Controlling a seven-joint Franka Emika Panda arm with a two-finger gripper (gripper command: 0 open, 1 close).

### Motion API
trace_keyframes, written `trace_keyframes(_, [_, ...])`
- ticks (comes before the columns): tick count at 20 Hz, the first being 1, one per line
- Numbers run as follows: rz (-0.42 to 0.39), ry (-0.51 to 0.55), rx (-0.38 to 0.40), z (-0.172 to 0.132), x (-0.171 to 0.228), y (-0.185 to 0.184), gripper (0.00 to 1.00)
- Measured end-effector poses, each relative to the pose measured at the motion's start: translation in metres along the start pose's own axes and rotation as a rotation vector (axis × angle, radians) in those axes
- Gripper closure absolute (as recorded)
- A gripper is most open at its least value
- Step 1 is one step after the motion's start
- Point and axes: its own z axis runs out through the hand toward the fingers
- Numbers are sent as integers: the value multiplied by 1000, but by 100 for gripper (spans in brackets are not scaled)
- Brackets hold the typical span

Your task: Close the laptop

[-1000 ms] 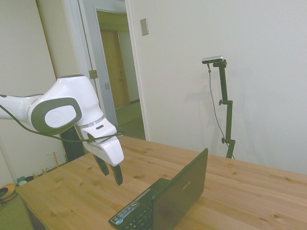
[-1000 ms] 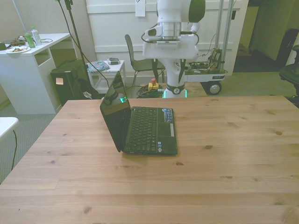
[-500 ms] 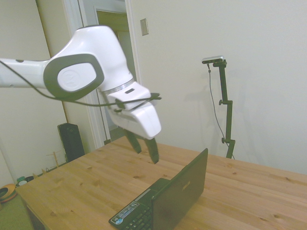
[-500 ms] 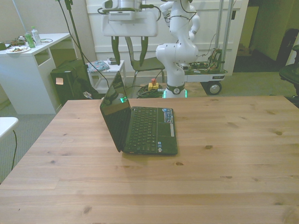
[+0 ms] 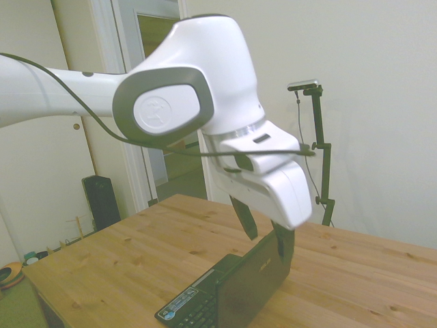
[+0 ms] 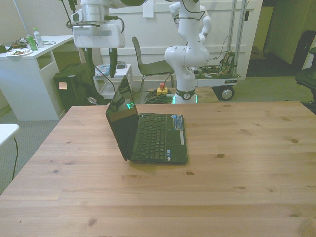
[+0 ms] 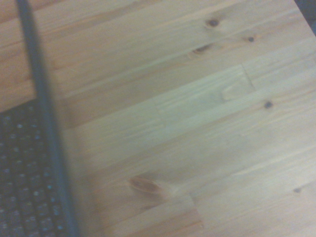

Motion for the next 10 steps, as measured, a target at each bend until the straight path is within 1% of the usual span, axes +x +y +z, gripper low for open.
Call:
trace_keyframes(1, [13, -5, 3, 4, 7, 7, 0])
trace_keyframes(2, [21, -10, 4, 8, 12, 12, 100])
trace_keyframes(3, [24, -15, 3, 13, 16, 14, 100])
trace_keyframes(5, [25, -21, 8, 24, 23, 6, 100])
trace_keyframes(8, [3, -35, 3, 41, 26, -21, 100])
trace_keyframes(10, [-13, -39, -1, 48, 25, -34, 100])
